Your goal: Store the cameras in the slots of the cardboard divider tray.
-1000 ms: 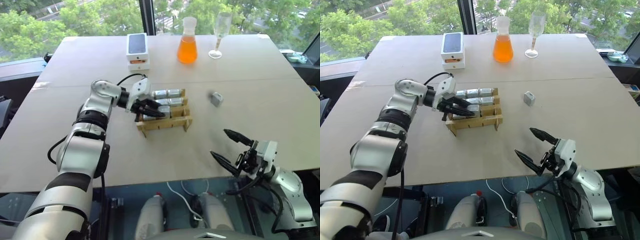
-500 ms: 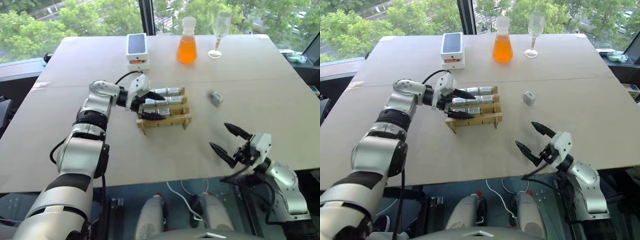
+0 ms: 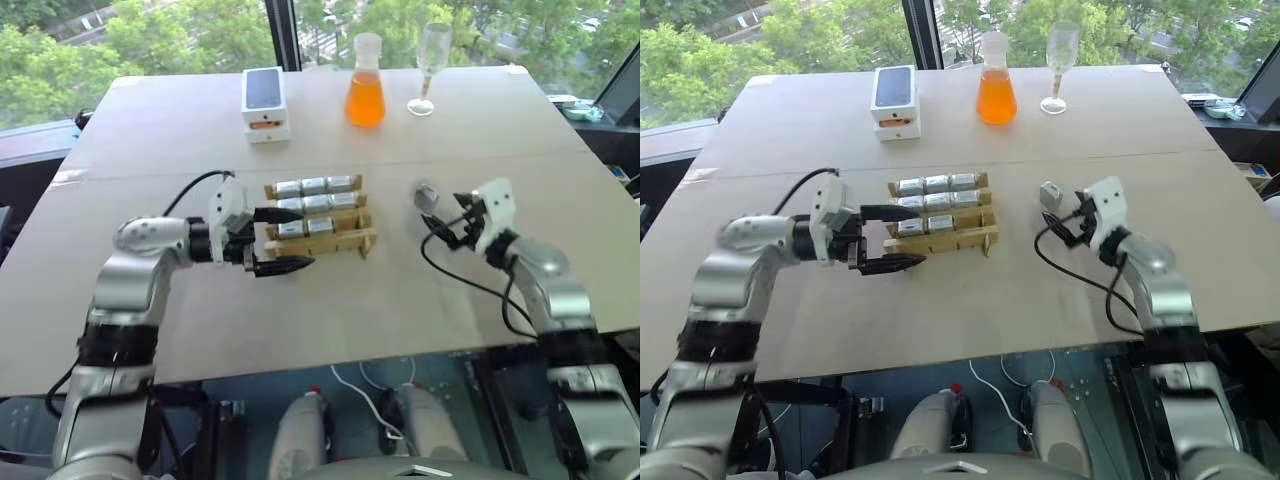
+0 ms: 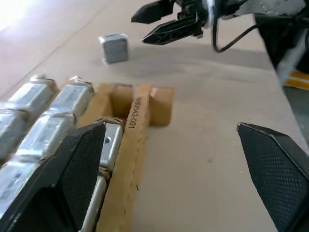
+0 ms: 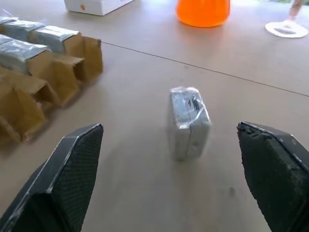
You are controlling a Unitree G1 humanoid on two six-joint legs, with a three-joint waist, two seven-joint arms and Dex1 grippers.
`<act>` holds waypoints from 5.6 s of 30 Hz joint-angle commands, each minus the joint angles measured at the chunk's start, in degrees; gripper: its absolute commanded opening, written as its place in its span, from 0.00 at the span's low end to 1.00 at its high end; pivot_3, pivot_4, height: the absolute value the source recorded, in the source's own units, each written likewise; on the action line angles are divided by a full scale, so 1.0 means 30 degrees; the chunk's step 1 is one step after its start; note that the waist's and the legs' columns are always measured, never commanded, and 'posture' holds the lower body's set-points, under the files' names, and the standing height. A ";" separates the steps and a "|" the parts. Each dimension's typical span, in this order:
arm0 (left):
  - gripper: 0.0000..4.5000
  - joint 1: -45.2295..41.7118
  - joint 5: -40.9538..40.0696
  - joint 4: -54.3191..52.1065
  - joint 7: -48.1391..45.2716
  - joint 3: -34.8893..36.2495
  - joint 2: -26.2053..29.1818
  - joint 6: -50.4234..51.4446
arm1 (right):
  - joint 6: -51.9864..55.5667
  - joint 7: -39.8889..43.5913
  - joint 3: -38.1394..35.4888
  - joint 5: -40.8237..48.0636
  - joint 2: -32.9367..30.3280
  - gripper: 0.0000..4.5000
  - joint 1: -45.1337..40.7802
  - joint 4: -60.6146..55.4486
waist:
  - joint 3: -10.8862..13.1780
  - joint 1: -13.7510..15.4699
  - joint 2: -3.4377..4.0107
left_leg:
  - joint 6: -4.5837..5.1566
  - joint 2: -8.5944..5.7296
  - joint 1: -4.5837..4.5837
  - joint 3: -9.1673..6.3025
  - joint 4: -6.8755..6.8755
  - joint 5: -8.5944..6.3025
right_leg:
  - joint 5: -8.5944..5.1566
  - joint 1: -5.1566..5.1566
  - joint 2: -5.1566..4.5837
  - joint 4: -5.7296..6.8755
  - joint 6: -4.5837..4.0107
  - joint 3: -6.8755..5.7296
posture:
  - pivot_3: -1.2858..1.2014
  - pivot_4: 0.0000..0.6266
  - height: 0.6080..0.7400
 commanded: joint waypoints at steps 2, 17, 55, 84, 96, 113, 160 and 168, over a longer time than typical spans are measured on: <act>1.00 0.1855 -0.1449 -0.5108 0.4092 0.1750 -0.0260 0.2847 | -0.1233 0.2479 0.0107 -0.0462 -0.0410 0.99 -0.2364 0.4184 | -0.0002 -0.0049 0.0002 | 0.0000 -0.0007 0.0029 0.0003 -0.0008 -0.0001 | 0.0000 0.0036 -0.0010 -0.0011 -0.0002 0.0006 | 0.52 0.24 1.00; 1.00 0.3863 -0.3321 -0.8384 0.7805 0.2247 0.0621 0.4591 | -0.4381 0.4316 -0.0633 -0.1041 0.0329 0.45 -0.5865 1.0903 | 0.0003 -0.0164 0.0008 | -0.0004 -0.0012 0.0142 0.0018 -0.0053 0.0000 | 0.0003 0.0118 -0.0026 -0.0019 -0.0009 0.0022 | 0.52 0.24 1.00; 1.00 1.0425 -0.7225 -1.2211 1.1597 0.5695 0.0995 0.5168 | -1.2568 1.5571 0.2981 -0.4503 0.3209 0.17 -1.2347 1.5776 | 0.0082 -0.0291 0.0128 | -0.0008 -0.0006 0.0137 -0.0012 -0.0088 -0.0003 | 0.0006 0.0112 -0.0082 -0.0040 -0.0054 -0.0012 | 0.52 0.24 1.00; 1.00 0.9835 -0.7568 -1.1818 1.2059 0.4716 0.1386 0.4780 | -1.3814 1.2799 0.1859 -0.5990 0.3637 0.96 -1.2395 1.6687 | 0.0088 -0.0282 0.0137 | -0.0011 -0.0006 0.0128 -0.0016 -0.0108 -0.0005 | 0.0004 0.0109 -0.0085 -0.0061 -0.0060 -0.0012 | 0.52 0.24 1.00; 1.00 0.9066 -0.7497 -1.1177 1.1801 0.4227 0.1491 0.4642 | -1.5864 1.0765 0.3636 -0.8487 0.3265 0.96 -1.1487 1.6577 | 0.0094 -0.0313 0.0148 | -0.0010 -0.0006 0.0127 -0.0013 -0.0116 -0.0004 | 0.0004 0.0109 -0.0085 -0.0069 -0.0059 -0.0013 | 0.52 0.24 1.00; 1.00 0.8978 -0.7257 -1.1128 1.1859 0.3897 0.1300 0.4523 | -1.5027 1.1979 0.2952 -0.7610 0.3288 0.17 -1.1924 1.6561 | 0.0098 -0.0274 0.0153 | -0.0010 -0.0006 0.0130 -0.0015 -0.0119 -0.0005 | 0.0004 0.0112 -0.0085 -0.0073 -0.0059 -0.0016 | 0.52 0.24 1.00; 1.00 1.6682 0.1772 -0.8072 1.4344 0.0627 -0.4490 -0.4484 | -0.5448 0.9363 -0.5066 0.0374 -0.2160 0.66 0.8082 -0.2480 | 0.0106 0.0371 0.0226 | 0.0085 -0.0011 0.0143 0.0003 -0.0374 -0.0059 | 0.0055 0.0137 -0.0037 -0.0369 -0.0104 -0.0050 | 0.52 0.24 1.00; 1.00 1.5444 0.1998 -0.5672 1.2780 0.0073 -0.4252 -0.6222 | -0.4499 0.6988 -0.5797 0.1955 -0.2361 0.66 1.1861 -0.6698 | 0.0102 0.0363 0.0221 | 0.0095 0.0031 0.0176 0.0005 -0.0345 -0.0057 | 0.0046 0.0132 0.0035 -0.0348 -0.0012 -0.0035 | 0.52 0.24 1.00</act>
